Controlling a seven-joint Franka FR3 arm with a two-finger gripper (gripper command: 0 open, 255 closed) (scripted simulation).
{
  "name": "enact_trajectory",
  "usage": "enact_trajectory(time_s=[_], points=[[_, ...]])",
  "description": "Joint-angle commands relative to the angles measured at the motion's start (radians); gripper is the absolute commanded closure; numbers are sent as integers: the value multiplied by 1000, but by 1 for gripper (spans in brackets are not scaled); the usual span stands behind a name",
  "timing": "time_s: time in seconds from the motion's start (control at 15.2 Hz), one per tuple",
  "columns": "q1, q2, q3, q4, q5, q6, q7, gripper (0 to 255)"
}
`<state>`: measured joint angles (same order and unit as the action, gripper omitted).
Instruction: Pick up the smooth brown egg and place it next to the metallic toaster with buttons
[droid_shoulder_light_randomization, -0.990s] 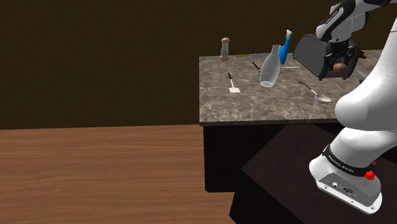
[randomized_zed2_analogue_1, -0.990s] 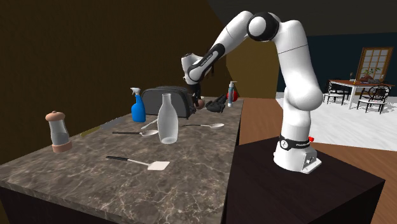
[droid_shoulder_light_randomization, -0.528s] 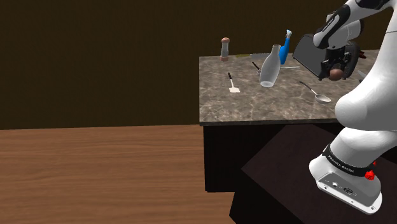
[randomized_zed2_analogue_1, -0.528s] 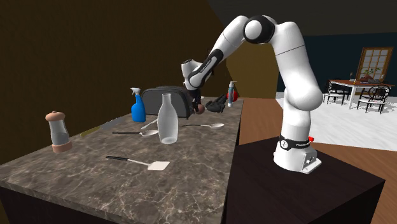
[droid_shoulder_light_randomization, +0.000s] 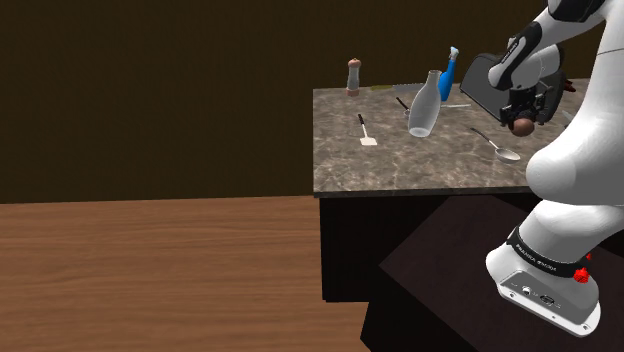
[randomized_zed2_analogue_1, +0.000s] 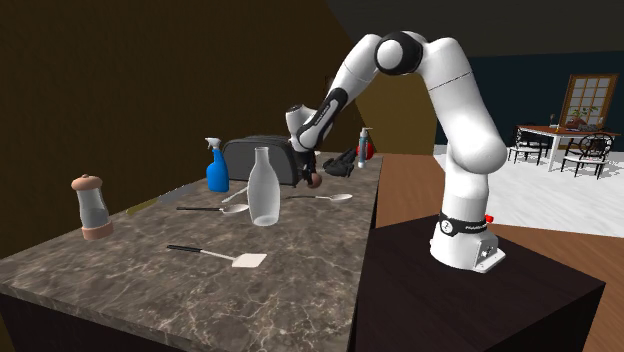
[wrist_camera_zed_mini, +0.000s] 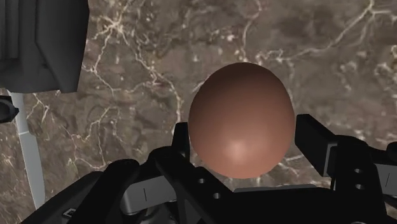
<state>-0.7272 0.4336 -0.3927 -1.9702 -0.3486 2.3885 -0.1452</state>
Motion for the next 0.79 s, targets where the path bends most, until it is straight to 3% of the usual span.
enact_trajectory(time_s=[0.0, 0.53, 0.59, 0.73], points=[[-2, 23, 2, -3, 1, 25, 9, 255], [-2, 23, 2, -3, 1, 25, 9, 255], [-2, 24, 2, -1, 2, 24, 9, 0], [0, 19, 1, -10, -1, 27, 12, 0]])
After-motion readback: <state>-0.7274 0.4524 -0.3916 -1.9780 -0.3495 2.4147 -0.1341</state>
